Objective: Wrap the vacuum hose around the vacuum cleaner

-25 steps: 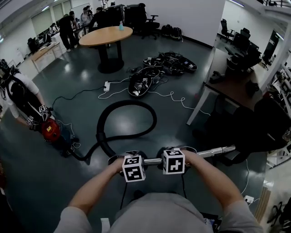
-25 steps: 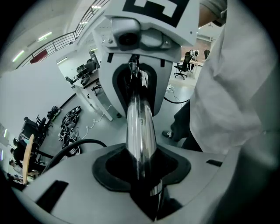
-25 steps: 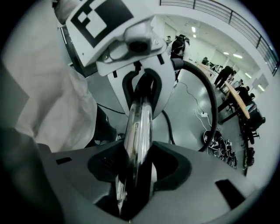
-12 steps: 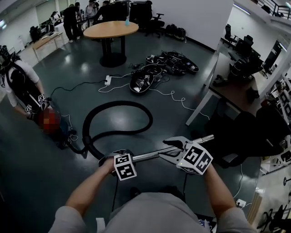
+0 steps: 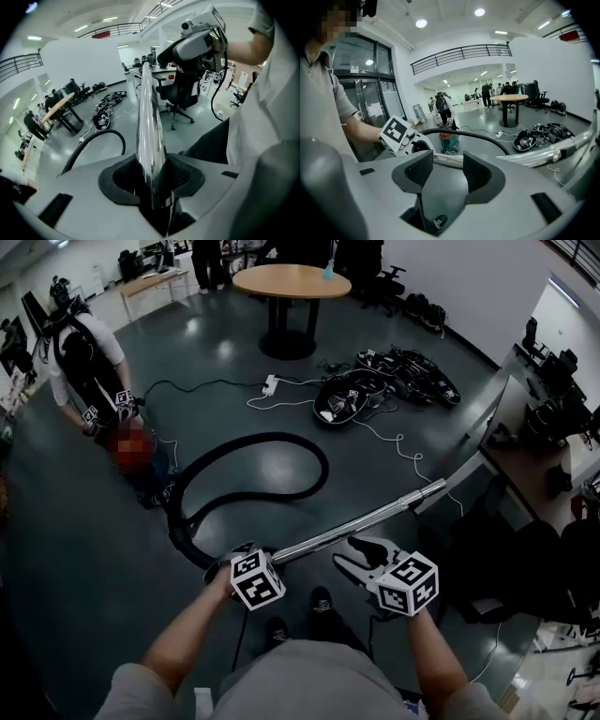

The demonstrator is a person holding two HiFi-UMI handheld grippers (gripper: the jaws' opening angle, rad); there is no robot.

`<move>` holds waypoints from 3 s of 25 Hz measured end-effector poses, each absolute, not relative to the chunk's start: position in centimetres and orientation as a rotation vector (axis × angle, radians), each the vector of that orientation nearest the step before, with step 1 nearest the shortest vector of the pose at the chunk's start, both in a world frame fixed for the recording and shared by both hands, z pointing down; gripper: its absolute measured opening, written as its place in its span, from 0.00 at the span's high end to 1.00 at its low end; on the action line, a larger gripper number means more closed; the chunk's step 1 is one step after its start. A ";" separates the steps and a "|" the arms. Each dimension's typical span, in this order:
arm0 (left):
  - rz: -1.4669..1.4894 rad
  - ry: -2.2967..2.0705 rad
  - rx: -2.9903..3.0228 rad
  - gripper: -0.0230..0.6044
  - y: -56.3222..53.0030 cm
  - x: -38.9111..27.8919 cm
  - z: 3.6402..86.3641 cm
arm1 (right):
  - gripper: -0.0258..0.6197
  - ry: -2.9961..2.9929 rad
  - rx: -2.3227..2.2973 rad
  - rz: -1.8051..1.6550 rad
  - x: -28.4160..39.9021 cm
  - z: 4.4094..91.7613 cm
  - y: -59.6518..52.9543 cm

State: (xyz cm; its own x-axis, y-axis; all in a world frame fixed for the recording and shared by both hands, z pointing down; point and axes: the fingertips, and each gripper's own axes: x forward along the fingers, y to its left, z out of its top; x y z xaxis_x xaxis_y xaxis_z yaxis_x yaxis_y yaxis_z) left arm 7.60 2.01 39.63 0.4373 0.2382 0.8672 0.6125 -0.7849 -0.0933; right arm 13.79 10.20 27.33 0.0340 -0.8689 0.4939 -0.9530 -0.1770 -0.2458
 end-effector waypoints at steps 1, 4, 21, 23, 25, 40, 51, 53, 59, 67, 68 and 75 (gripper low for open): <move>-1.303 -0.686 -2.333 0.72 1.7 8.0 39.5 | 0.64 -1.927 2.145 0.845 14.4 27.5 9.7; -1.326 -0.582 -2.433 0.72 1.2 9.5 39.1 | 0.64 -2.011 2.119 0.896 15.7 28.0 8.4; -1.365 -0.112 -2.815 0.71 -0.8 15.4 37.1 | 0.56 -2.432 2.135 1.495 23.9 31.2 -2.0; -1.350 -0.084 -2.846 0.71 -0.6 16.0 36.7 | 0.56 -2.465 2.124 1.561 23.8 31.1 -3.3; -1.332 -0.053 -2.869 0.71 -0.4 16.4 36.3 | 0.56 -2.504 2.121 1.582 23.7 30.8 -4.5; -1.236 0.163 -3.044 0.71 3.0 16.4 36.1 | 0.81 -2.689 2.051 1.689 22.1 29.7 -6.5; -1.274 0.100 -2.974 0.63 4.8 17.4 36.9 | 0.84 -2.684 1.962 1.349 21.1 27.8 -6.5; -1.270 0.038 -2.956 0.62 4.8 17.8 36.6 | 0.84 -2.684 1.955 1.290 21.3 27.3 -6.8; -1.223 -0.121 -2.939 0.58 4.2 17.8 35.3 | 0.84 -2.623 1.972 1.292 22.3 26.8 -8.0; -1.190 -0.203 -2.915 0.58 -2.1 14.5 34.0 | 0.84 -2.467 2.045 1.163 25.1 26.8 -10.5; -1.178 -0.195 -2.922 0.58 -3.2 14.5 34.0 | 0.84 -2.450 2.028 1.133 25.1 26.8 -11.0; -1.067 -0.125 -2.958 0.66 -9.2 14.1 33.6 | 0.84 -2.353 1.864 0.948 22.4 27.9 -14.1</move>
